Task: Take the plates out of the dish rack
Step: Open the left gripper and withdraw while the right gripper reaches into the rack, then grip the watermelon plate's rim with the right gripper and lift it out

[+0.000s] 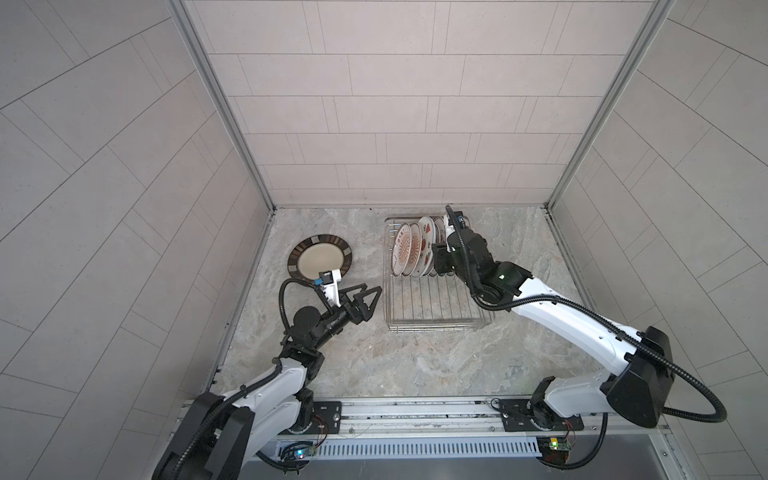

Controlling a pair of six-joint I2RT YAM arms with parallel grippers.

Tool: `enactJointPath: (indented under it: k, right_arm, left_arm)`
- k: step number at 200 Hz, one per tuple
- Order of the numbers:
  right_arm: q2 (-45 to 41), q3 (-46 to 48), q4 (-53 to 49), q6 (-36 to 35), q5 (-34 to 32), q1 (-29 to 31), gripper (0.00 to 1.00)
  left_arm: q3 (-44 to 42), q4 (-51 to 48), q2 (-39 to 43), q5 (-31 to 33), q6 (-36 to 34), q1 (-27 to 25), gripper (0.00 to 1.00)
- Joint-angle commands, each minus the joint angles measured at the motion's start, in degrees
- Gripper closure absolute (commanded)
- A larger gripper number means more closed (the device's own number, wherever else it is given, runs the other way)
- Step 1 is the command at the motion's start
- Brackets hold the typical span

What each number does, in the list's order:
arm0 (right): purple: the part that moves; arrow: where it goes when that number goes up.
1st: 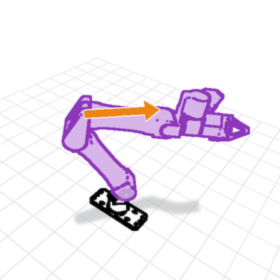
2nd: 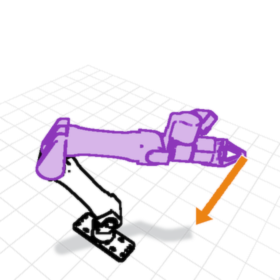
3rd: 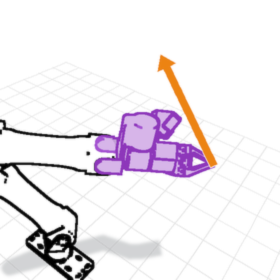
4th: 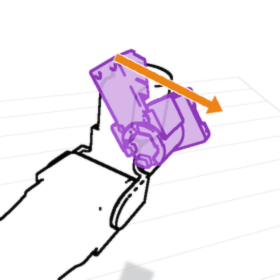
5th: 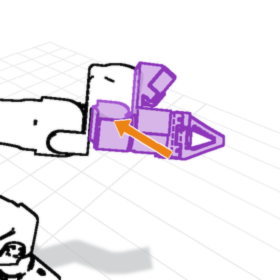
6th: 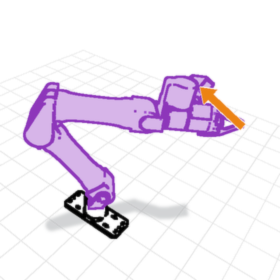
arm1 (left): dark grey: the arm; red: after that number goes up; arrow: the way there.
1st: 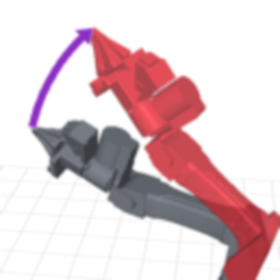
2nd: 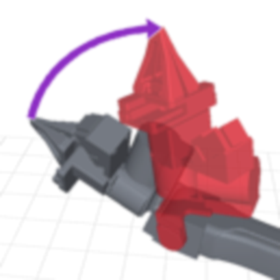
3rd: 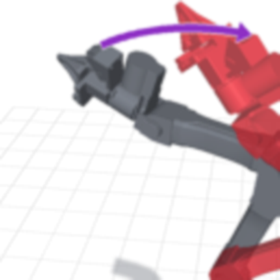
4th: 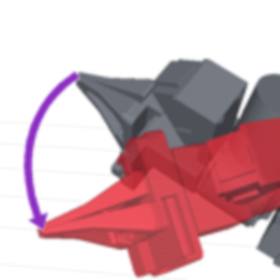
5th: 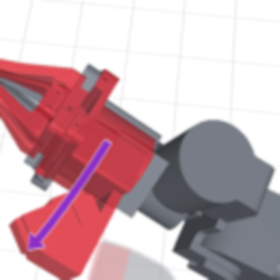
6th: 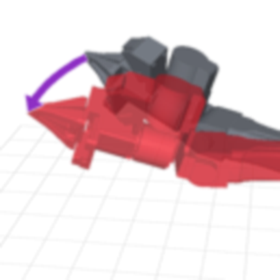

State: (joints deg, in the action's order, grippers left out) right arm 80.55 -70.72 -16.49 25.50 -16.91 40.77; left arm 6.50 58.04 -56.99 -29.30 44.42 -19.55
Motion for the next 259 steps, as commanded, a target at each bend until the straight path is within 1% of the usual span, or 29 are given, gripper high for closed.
enactJointPath:
  k: [1,15,37,82,95,109,122,151,159,203,259]
  right_arm:
    - [3.0,-3.9,-4.6,-0.5,-1.8,-0.2,0.53]
    - [5.0,-5.6,-5.7,-0.5,-1.8,-0.4,0.53]
    - [7.5,-7.6,-6.4,0.1,-1.4,-1.4,0.55]
    - [11.5,-10.3,-6.8,0.4,0.1,-2.9,0.6]
    - [12.6,-11.1,-7.1,0.4,0.8,-3.4,0.63]
    - [13.5,-11.5,-6.9,0.6,1.6,-3.8,0.64]
    - [14.4,-11.9,-6.5,0.4,2.9,-4.0,0.69]
    - [16.7,-14.0,-7.5,0.6,2.3,-4.1,0.7]
    - [17.4,-14.5,-7.9,0.6,2.4,-4.2,0.72]
    - [20.5,-17.1,-9.3,1.4,-0.1,-4.2,0.72]
    - [25.3,-20.5,-9.2,2.7,-0.8,-4.2,0.72]
  left_arm:
    - [2.2,-2.3,0.4,1.3,-2.0,-0.4,0.0]
    - [2.9,-3.9,0.4,1.1,-2.3,-0.6,0.0]
    - [2.7,-2.0,-0.7,0.4,-1.2,-0.7,0.0]
    - [3.0,-3.8,-0.7,2.1,-2.1,-0.8,0.0]
    - [3.1,-4.0,-0.6,2.1,-2.2,-0.9,0.0]
    - [3.1,-4.1,-0.6,2.1,-2.3,-0.8,0.0]
    - [3.3,-4.3,-0.6,2.1,-2.4,-0.9,0.0]
    - [3.3,-5.0,-0.4,2.4,-2.6,-1.1,0.0]
    - [3.3,-5.1,-0.4,2.6,-2.6,-1.0,0.0]
    - [3.4,-5.7,-0.2,3.2,-2.6,-1.2,0.0]
    - [3.5,-6.5,-0.4,4.2,-2.6,-1.3,0.0]
